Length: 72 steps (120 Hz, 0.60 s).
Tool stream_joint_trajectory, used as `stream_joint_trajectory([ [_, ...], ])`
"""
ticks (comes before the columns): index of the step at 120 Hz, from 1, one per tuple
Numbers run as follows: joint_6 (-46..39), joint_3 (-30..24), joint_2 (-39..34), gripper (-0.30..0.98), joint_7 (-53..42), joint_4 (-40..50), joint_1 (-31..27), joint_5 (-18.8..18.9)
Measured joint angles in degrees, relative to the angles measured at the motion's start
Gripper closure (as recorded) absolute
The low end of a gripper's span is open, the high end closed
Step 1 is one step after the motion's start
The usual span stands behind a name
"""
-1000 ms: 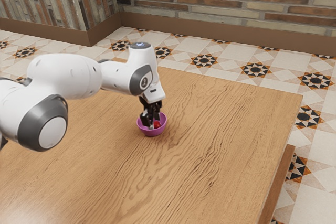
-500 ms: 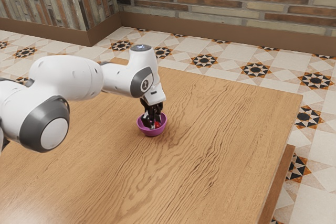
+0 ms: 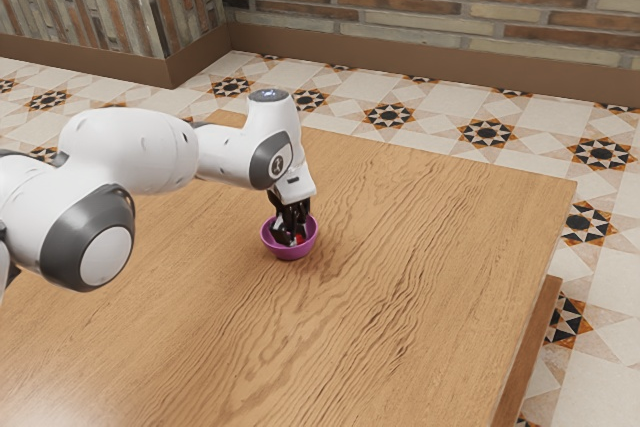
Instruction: Take strawberry from the bowl
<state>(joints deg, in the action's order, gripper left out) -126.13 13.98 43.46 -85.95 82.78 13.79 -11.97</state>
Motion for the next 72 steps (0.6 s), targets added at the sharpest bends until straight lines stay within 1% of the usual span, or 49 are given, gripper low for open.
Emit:
stream_joint_trajectory([
  [13, -0.1, 0.0, 0.0, 0.39, 0.0, 0.0, 0.0, 0.0],
  [19, -0.1, 0.0, -0.1, 0.42, 0.0, 0.0, 0.0, 0.0],
  [25, -0.1, 0.0, -0.1, 0.42, 0.0, 0.0, 0.0, -0.1],
  [34, -0.1, 0.0, -0.1, 0.49, -0.1, 0.0, 0.0, -0.1],
  [41, -0.1, 0.0, -0.2, 0.52, -0.1, 0.0, 0.0, -0.1],
  [61, 0.0, 0.0, -0.7, 0.54, 0.0, 0.1, 0.0, -0.1],
  [72, 0.4, 0.0, -2.2, 0.55, 0.1, 0.3, 0.1, 0.0],
])
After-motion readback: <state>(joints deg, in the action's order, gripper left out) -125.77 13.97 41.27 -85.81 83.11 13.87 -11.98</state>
